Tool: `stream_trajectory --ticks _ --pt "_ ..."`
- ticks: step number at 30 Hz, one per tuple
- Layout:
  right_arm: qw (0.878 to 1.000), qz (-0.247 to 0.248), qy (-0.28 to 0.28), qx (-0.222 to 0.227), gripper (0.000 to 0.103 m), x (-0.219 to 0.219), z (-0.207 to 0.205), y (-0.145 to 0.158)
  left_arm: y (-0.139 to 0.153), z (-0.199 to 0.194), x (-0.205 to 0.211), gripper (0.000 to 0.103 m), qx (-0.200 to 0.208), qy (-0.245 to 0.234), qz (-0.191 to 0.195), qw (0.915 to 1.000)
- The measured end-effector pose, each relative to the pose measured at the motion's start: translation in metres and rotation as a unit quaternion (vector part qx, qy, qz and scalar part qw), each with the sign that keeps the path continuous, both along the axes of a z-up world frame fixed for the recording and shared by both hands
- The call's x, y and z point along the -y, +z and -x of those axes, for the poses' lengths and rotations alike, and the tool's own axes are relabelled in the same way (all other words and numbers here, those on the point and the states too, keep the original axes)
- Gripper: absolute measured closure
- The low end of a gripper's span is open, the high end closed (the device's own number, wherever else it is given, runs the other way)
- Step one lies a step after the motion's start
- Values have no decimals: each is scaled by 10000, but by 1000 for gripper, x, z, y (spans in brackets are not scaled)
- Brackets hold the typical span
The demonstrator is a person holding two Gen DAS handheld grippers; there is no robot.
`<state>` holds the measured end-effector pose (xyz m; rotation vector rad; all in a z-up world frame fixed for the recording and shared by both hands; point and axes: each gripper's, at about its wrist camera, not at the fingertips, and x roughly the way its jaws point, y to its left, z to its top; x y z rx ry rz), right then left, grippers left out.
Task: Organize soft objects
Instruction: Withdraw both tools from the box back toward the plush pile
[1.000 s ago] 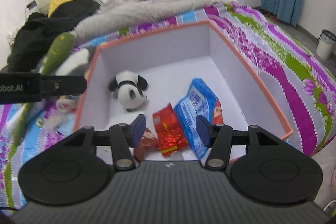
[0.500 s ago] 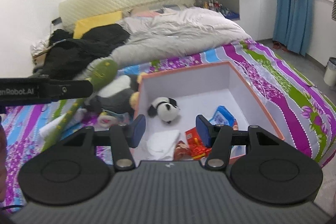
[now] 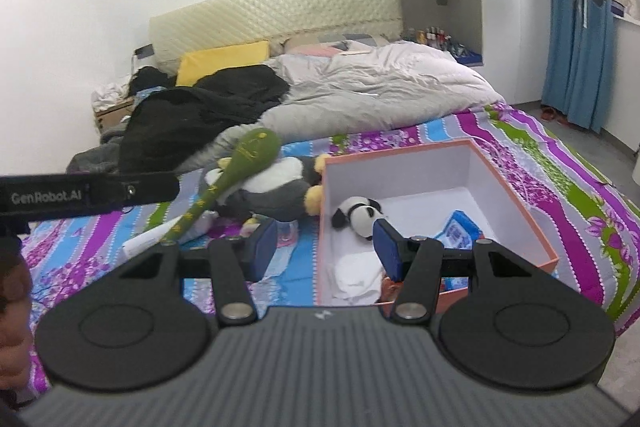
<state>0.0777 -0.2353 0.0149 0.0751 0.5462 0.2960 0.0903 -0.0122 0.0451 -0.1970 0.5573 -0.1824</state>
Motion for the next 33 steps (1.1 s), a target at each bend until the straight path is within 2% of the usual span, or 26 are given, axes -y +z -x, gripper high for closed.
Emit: stream_trajectory --ticks 8,11,19,25,33 --pt "9992 -28 402 -7 47 -24 22 -6 -8 46 -28 43 -129 371 -70 9992" --pt "9988 17 494 -74 47 -32 29 -12 -17 62 -40 38 -314 496 81 9982" --pt "9964 98 820 -217 47 -56 48 -27 -48 92 -64 30 -673 821 44 9943" --pt "9949 78 936 -359 47 -71 47 -39 -70 88 -77 28 -965 952 8 9908" --pt "9929 200 922 -721 47 -90 29 -64 -88 59 -90 28 -1153 868 -8 9895"
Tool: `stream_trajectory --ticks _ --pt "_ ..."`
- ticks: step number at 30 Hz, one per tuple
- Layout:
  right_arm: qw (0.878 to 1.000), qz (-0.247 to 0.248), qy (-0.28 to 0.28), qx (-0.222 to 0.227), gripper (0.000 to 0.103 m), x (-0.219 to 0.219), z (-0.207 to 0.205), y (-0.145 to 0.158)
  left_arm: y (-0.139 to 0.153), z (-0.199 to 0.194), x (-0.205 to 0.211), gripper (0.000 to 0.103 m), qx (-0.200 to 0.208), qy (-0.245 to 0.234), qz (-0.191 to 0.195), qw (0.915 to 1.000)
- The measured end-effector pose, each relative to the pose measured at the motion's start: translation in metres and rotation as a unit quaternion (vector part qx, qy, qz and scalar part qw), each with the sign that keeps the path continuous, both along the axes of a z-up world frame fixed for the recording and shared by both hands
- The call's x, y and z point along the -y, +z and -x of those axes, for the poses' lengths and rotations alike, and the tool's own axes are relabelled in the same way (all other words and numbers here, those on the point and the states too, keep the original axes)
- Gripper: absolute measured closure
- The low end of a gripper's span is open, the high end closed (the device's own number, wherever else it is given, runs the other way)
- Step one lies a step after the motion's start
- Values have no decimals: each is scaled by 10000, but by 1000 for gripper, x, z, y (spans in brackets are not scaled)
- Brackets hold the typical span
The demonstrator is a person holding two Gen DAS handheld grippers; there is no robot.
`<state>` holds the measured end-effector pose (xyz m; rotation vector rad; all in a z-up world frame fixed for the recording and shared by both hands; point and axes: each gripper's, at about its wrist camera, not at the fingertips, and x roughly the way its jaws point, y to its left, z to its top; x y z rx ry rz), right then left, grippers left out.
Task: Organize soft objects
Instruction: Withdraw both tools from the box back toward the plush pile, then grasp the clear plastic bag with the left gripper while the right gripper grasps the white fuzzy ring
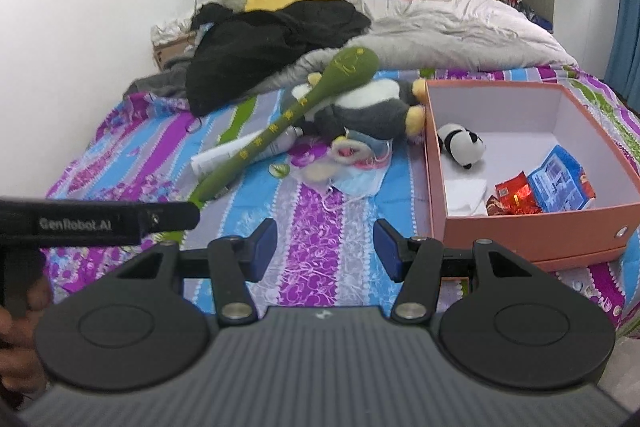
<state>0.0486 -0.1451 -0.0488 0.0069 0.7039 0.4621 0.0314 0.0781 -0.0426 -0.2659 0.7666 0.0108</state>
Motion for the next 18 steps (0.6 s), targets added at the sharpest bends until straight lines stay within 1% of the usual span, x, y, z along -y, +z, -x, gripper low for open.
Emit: stream_trajectory --ticks 9,15,18 --pt "9997 -1 -89 -237 47 -22 -49 -17 -31 -57 -25 28 -282 7 -2 9996" --pt "9993 114 -43 -347 47 -40 -95 -30 -60 -99 -45 28 -451 95 66 9989" --pt "9990 167 -41 -407 47 -48 -118 -39 -76 -120 -54 28 -563 149 161 9982"
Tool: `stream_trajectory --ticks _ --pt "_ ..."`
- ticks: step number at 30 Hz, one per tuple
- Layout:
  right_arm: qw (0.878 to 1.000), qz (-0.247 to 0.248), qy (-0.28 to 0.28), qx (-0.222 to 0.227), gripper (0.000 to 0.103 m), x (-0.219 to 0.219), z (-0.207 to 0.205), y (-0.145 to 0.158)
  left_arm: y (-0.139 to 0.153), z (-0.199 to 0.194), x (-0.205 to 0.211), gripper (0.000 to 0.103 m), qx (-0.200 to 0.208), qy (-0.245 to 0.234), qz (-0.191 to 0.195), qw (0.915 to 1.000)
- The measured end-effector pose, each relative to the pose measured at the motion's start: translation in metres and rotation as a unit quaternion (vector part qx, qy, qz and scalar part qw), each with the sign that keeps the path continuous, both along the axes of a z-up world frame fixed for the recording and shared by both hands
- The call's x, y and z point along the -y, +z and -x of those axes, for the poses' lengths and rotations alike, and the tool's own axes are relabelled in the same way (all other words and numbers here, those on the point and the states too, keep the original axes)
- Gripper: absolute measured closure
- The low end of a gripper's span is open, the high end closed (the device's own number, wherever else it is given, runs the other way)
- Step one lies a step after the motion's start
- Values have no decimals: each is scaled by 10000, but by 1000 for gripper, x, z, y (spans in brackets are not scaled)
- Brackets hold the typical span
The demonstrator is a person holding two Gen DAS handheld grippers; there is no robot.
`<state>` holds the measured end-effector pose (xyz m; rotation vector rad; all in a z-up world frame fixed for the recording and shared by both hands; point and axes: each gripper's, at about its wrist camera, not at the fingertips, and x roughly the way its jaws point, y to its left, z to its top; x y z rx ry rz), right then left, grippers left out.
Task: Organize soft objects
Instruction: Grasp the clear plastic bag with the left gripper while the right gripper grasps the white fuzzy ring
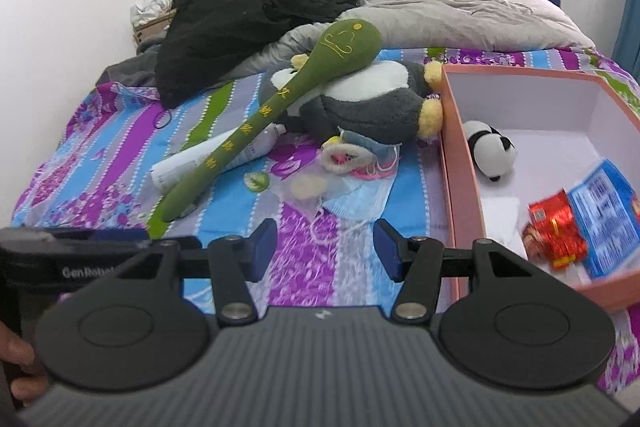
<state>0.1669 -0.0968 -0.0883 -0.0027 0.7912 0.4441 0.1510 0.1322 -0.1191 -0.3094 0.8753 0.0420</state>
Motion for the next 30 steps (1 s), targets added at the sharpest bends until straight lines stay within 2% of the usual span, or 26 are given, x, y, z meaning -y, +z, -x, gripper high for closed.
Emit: stream_trajectory --ticks 10,13,19,21,26,27,29,30 --pt "9995 178 36 -270 48 -27 -83 -44 -51 -81 -18 28 -192 -106 65 9997" --pt "9988 398 90 -255 50 -38 -106 -56 -62 -104 -19 28 -169 -341 68 9993" --pt "9983 492 98 -280 54 -53 -150 -78 -86 -145 -18 28 -221 -629 38 9978" --pt "9963 805 88 -277 54 -61 -161 -86 -94 -157 -18 28 -270 -685 38 9973" --pt "9947 897 221 -455 55 -67 -181 -107 -111 -176 -15 28 -390 -866 9 9955" --pt "9947 876 271 -462 55 -67 -183 -110 -115 -178 -15 28 -395 -906 43 9951" --pt "9945 867 330 -485 66 -69 -186 -115 -118 -180 -14 28 -361 -967 77 9946" --pt "9942 895 346 -485 68 -70 -187 -117 -120 -181 -13 28 -358 -964 54 9947"
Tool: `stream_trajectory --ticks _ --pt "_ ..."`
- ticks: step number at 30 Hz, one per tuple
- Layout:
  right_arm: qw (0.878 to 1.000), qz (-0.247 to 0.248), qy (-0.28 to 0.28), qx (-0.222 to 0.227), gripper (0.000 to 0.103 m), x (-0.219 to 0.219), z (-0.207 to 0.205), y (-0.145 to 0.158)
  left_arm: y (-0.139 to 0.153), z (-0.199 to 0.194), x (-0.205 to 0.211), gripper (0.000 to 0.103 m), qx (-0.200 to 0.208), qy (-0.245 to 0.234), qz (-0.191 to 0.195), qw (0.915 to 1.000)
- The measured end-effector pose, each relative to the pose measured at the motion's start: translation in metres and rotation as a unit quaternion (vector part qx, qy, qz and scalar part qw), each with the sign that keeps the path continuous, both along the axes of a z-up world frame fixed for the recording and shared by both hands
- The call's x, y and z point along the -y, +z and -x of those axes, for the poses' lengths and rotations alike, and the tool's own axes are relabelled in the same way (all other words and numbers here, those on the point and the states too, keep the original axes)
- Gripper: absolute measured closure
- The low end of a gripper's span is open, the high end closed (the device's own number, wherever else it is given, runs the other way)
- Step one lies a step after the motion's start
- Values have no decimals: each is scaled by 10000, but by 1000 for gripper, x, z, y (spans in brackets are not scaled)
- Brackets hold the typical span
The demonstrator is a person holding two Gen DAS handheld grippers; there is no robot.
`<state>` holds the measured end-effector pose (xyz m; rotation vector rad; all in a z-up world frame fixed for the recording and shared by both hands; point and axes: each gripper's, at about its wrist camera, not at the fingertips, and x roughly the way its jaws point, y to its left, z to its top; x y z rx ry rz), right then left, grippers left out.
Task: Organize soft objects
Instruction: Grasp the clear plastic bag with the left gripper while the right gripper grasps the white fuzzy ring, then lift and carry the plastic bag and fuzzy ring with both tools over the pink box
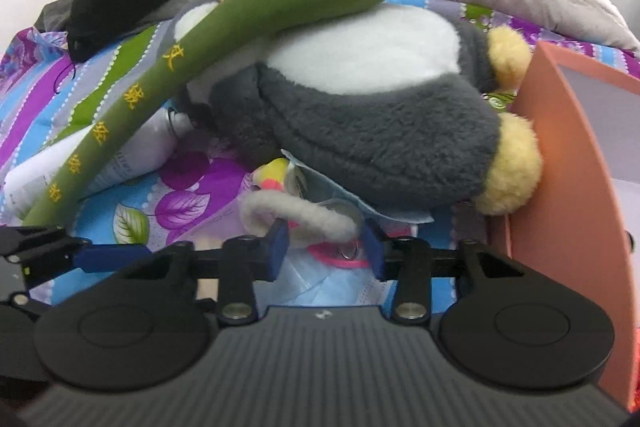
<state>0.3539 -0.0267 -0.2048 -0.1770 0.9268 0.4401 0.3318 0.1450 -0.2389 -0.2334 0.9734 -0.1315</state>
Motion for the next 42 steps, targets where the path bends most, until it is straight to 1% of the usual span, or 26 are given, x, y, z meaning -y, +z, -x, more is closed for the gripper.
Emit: stream_trajectory --ticks 2,3,4,5,7,9,10,12,13,15,22,26,32,37,42 --pt "10000 58 8 78 72 -1 0 -1 0 0 2 30 52 -64 -32 10000" --pt "9999 81 -2 109 76 0 0 -1 0 -1 4 35 77 -89 -55 9999" --pt "9999 81 -29 102 83 1 0 0 0 -1 5 37 71 -92 -73 9999" --pt "9999 62 -50 89 88 1 0 -1 -1 -1 7 42 50 -74 -112 9999" --pt "9999 47 -36 95 90 3 2 1 0 0 6 52 50 -10 -175 9998" --pt "9999 19 12 106 91 4 7 4 0 1 2 73 6 43 -11 10000" --pt "9999 23 12 118 92 5 10 6 1 2 1 74 -13 77 45 10000" --pt "9999 -7 20 116 92 7 16 10 4 5 3 81 11 147 -60 9999" --pt "9999 -12 25 120 92 8 19 13 7 7 3 83 40 175 -96 9998" --pt "9999 -24 13 132 92 11 26 18 12 13 3 89 76 264 -84 9996" --pt "9997 -148 -23 199 92 21 54 41 37 45 1 90 180 570 -35 9982" --pt "9995 -202 -29 240 92 28 74 55 50 70 -1 90 159 786 135 9967" --pt "9994 -266 7 232 92 35 112 72 67 117 -5 90 139 1052 246 9941" --pt "9992 -315 86 243 92 39 146 81 78 156 -1 90 154 1154 216 9930" --pt "9991 -368 80 186 92 47 177 81 83 194 2 90 210 1322 248 9907"
